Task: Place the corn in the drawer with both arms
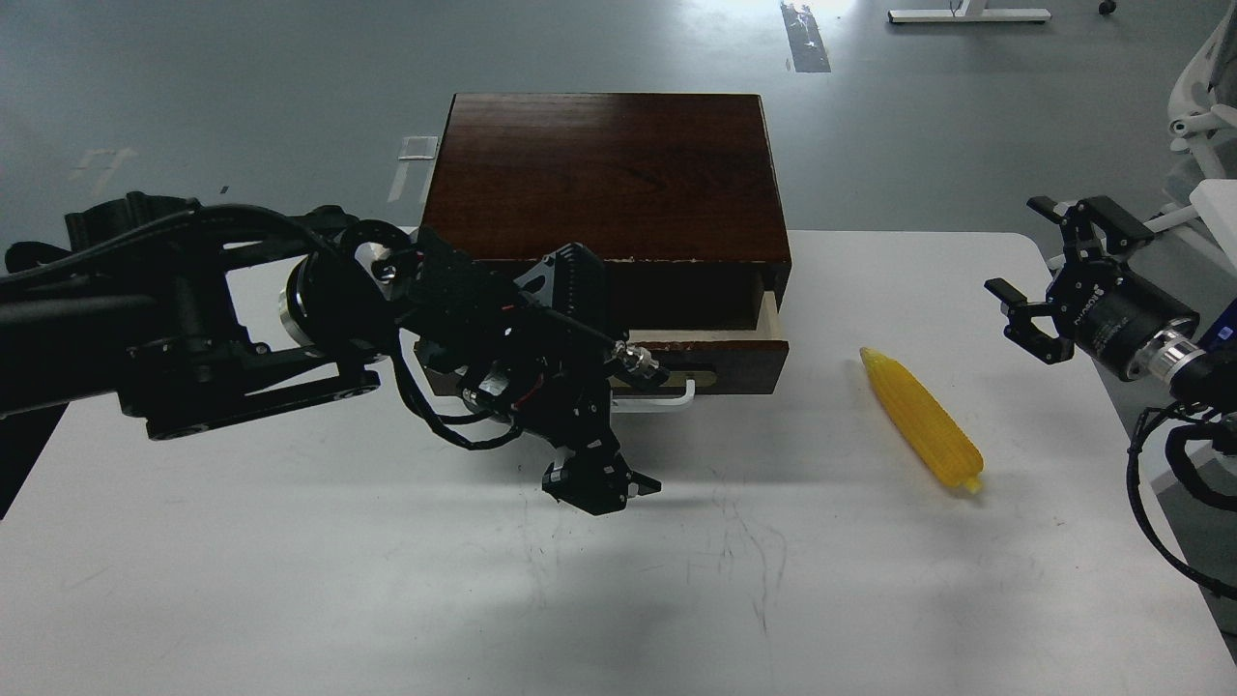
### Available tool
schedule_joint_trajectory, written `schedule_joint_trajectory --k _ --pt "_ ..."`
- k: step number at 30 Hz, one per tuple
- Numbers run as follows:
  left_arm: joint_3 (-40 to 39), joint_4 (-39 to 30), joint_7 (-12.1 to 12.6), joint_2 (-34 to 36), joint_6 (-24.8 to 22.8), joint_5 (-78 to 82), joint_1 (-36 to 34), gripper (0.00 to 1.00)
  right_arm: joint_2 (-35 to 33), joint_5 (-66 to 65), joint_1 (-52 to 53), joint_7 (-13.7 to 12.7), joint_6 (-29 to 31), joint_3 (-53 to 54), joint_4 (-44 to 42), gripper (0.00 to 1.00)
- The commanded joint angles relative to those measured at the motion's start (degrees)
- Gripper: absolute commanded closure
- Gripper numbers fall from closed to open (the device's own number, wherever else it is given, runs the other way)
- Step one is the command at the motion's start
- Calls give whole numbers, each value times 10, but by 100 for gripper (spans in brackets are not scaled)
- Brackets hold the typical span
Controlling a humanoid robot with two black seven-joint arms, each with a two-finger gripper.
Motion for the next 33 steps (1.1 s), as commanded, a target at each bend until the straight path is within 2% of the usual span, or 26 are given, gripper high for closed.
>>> schedule_joint_trajectory --k 1,4,8,9,11,14,15,17,19,23,27,31,33 --pt "-11 -3 0 18 0 -12 -2 1 -7 0 0 0 0 0 0 0" --pt "-48 -2 0 40 0 -62 7 1 -14 -4 0 0 0 -3 1 0" --pt "-98 17 0 90 0 -318 47 1 -31 -12 0 0 0 -4 5 0" --pt "-98 17 0 90 0 -318 48 1 -31 -12 0 0 0 -4 5 0" --pt "-109 35 0 116 0 -487 79 1 -38 -12 1 0 0 -4 8 0" --pt "-121 50 0 144 59 -709 134 1 -38 -27 4 0 0 -8 7 0" --pt "-121 50 0 144 60 -710 134 1 -38 -27 4 0 0 -8 7 0" --pt "-144 67 0 152 94 -870 187 1 -38 -70 7 0 0 -4 10 0" --pt "-181 93 0 152 95 -959 231 1 -37 -97 9 0 0 -5 13 0" --pt "-262 135 0 145 93 -1049 309 1 -40 -153 12 0 0 -5 28 0" --pt "-354 201 0 121 76 -1093 396 1 -68 -280 41 0 0 -6 49 0" --pt "-386 233 0 117 26 -1098 443 1 -72 -391 75 0 0 -6 50 0" --pt "-386 236 0 117 23 -1097 454 1 -71 -450 93 0 0 -9 50 0"
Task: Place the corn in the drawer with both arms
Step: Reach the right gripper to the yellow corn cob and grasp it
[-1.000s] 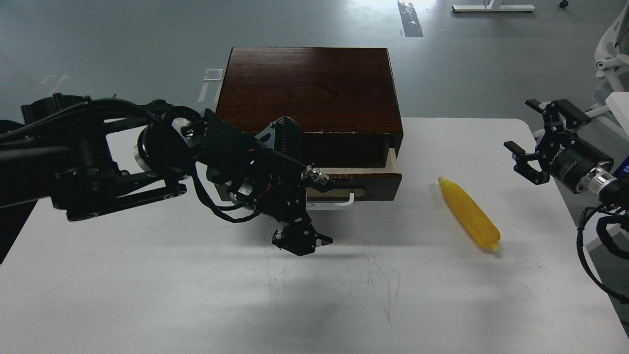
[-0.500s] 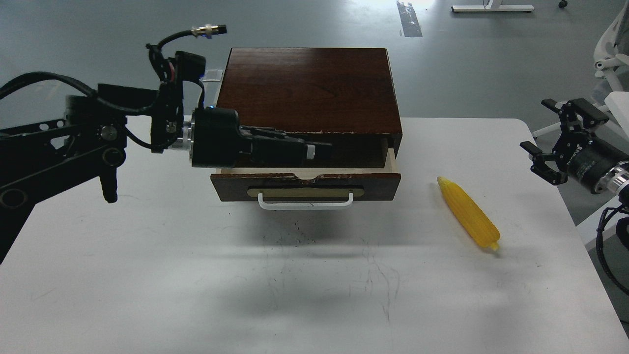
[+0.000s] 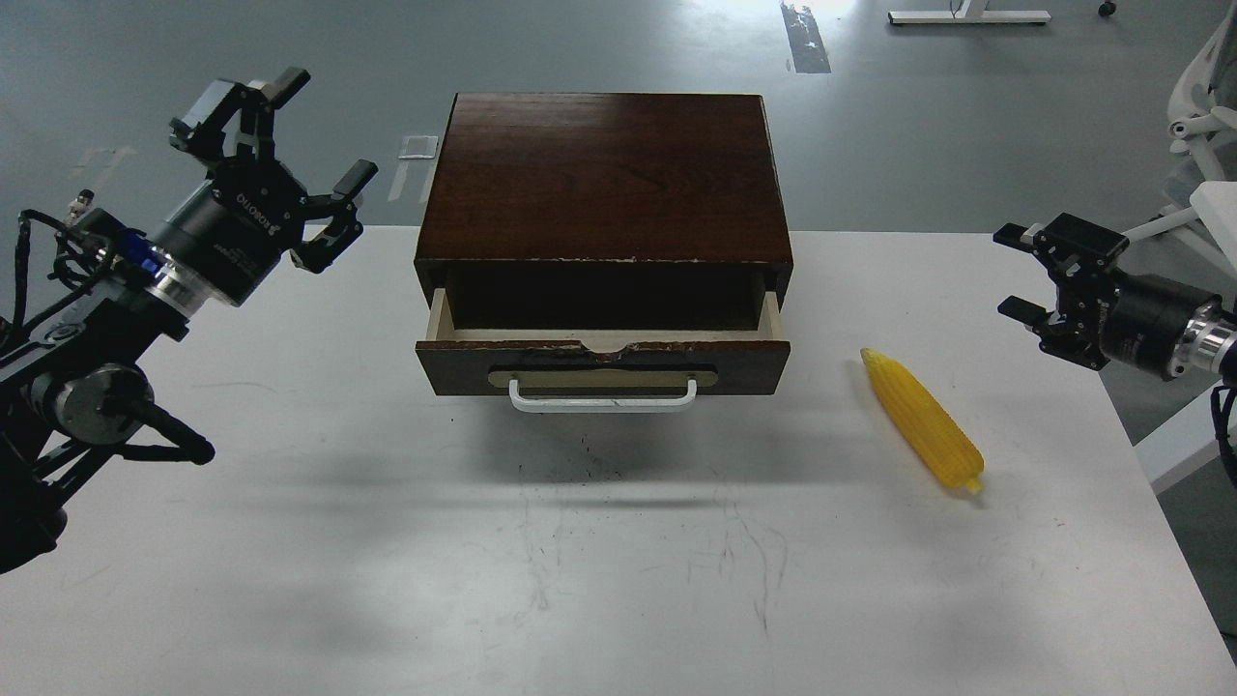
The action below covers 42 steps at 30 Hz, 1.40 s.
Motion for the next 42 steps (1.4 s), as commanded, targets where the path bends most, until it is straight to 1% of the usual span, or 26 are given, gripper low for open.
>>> schedule_joint_trajectory --k 1,2,6,8,10,12,19,24,30,32,33,34,36,37,38,39,41,42 --pt "-9 10 0 -2 -16 0 27 1 0 -135 37 0 0 -2 0 0" --pt "-9 10 0 -2 -16 0 27 1 0 -135 37 0 0 -2 0 0" --pt "-20 10 0 -6 -16 0 31 1 7 -315 55 0 0 -12 0 0" --pt "-20 9 0 -7 -17 0 31 1 25 -374 59 0 0 -24 0 0" --pt "-20 9 0 -7 -17 1 31 1 41 -404 62 0 0 -37 -1 0" --pt "-20 8 0 -8 -17 1 31 1 58 -440 68 0 0 -71 -5 0" --pt "-20 4 0 -7 -17 2 36 1 103 -453 89 0 -53 -167 -24 0" --pt "-20 3 0 -7 -17 3 36 1 108 -454 89 0 -55 -185 -26 1" --pt "-21 3 0 -7 -17 4 39 1 114 -454 86 0 -55 -198 -26 8" --pt "-21 3 0 -6 -17 4 40 1 116 -454 88 0 -56 -217 -26 16" --pt "-21 3 0 -6 -17 4 40 1 118 -454 88 0 -56 -219 -27 19" --pt "-21 3 0 -6 -17 4 40 1 120 -455 87 0 -56 -221 -29 25" --pt "-21 3 0 -7 -17 4 40 1 123 -454 87 0 -56 -221 -33 33" --pt "-21 3 0 -7 -17 4 40 1 125 -454 85 0 -56 -221 -36 44" --pt "-21 3 0 -6 -17 4 40 1 127 -454 85 0 -56 -222 -36 49" --pt "-21 3 0 -6 -17 5 40 1 127 -454 85 0 -56 -222 -36 59" --pt "-21 3 0 -6 -17 4 40 1 126 -454 89 0 -56 -222 -35 86" --pt "-21 3 0 -6 -17 4 40 1 126 -454 89 0 -56 -222 -35 86"
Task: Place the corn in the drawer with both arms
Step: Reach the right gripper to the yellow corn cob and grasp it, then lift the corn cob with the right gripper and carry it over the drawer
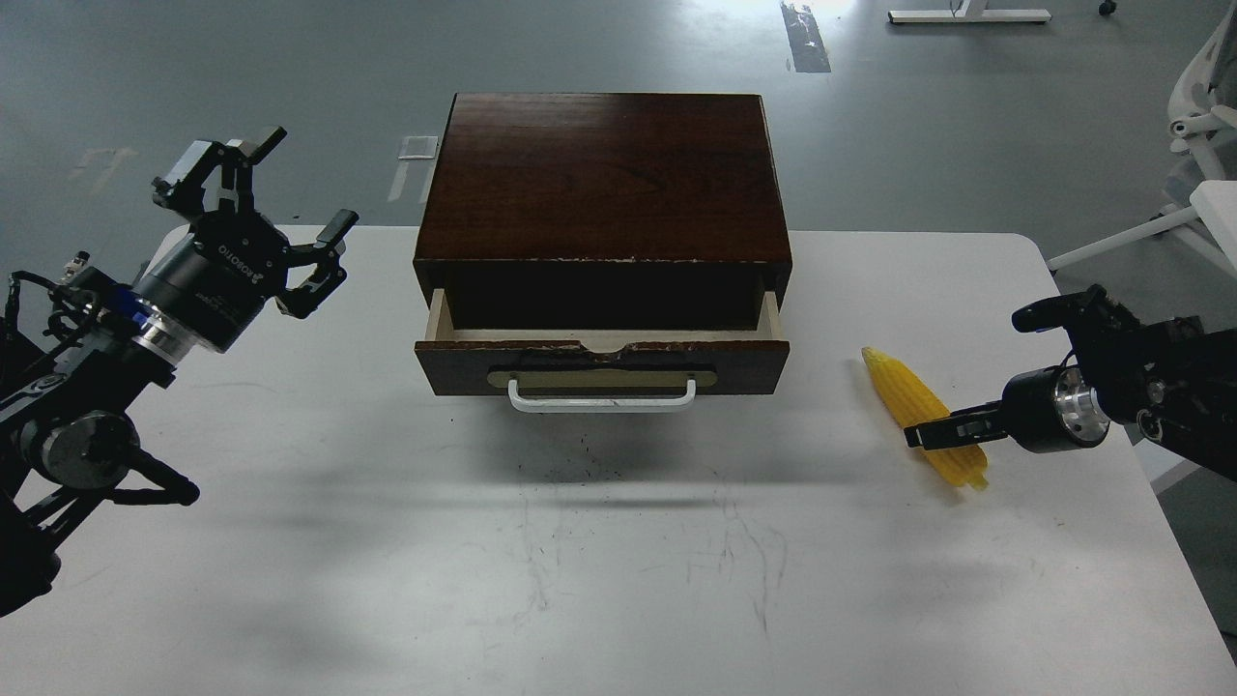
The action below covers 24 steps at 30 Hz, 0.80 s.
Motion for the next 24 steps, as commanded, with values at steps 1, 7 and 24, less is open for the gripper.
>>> schedule_joint_trajectory --k 1,7,24 --pt "-1 0 0 0 0 1 0 1 -3 0 4 0 1 0 1 97" --pt "-8 0 0 1 -1 1 0 1 -13 1 31 0 1 1 8 100" --pt "-20 0 0 3 -8 1 0 1 32 -14 399 0 3 -47 155 100"
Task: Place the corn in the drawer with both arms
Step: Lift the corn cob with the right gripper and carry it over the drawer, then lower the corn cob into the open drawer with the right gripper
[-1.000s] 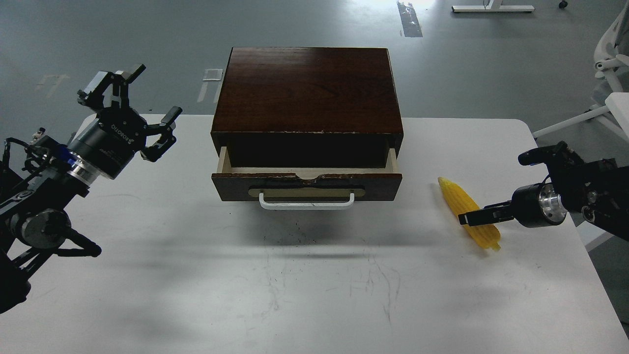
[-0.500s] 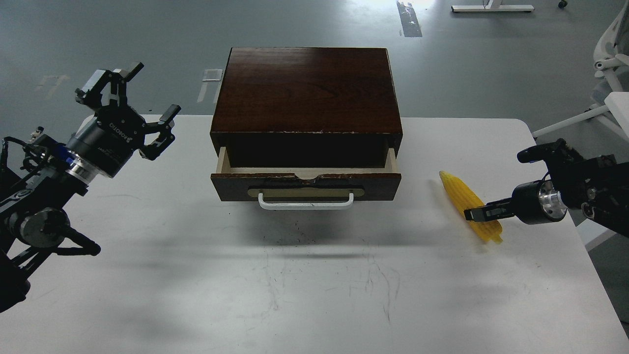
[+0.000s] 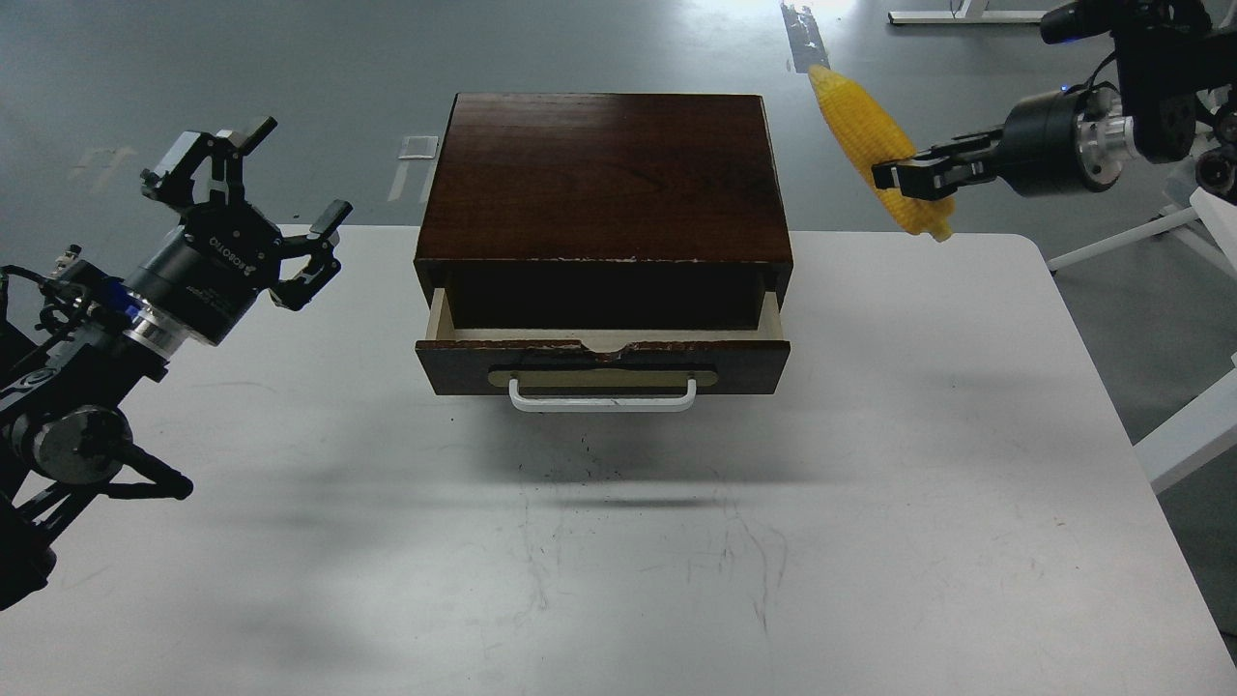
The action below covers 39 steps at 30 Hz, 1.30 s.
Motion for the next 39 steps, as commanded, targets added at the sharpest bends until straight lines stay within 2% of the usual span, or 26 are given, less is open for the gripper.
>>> schedule_joint_trajectory --k 1,5,8,14,25,29,31,33,34,39 --pt "-3 0 0 1 0 1 0 1 61 -16 69 0 -2 -46 33 100" --pt "-5 0 0 3 0 1 -1 1 134 -38 106 0 -8 -68 49 100" --pt "-5 -1 0 5 0 1 -1 1 191 -82 115 0 -36 -77 49 100" --pt "-5 -1 0 5 0 2 -1 1 253 -132 117 0 -88 -112 48 100" --pt "-7 -1 0 6 0 2 0 1 299 -143 108 0 -111 -149 36 100" --pt "-7 -1 0 5 0 2 0 1 302 -143 102 0 -111 -155 36 97" --pt "-7 -1 0 5 0 2 0 1 302 -143 97 0 -111 -156 35 91" --pt "-7 -1 0 5 0 2 0 1 302 -143 94 0 -111 -156 35 89" --pt "-7 -1 0 5 0 2 0 1 302 -143 94 0 -111 -157 35 82" --pt "-7 -1 0 5 0 2 0 1 302 -143 94 0 -112 -157 36 63"
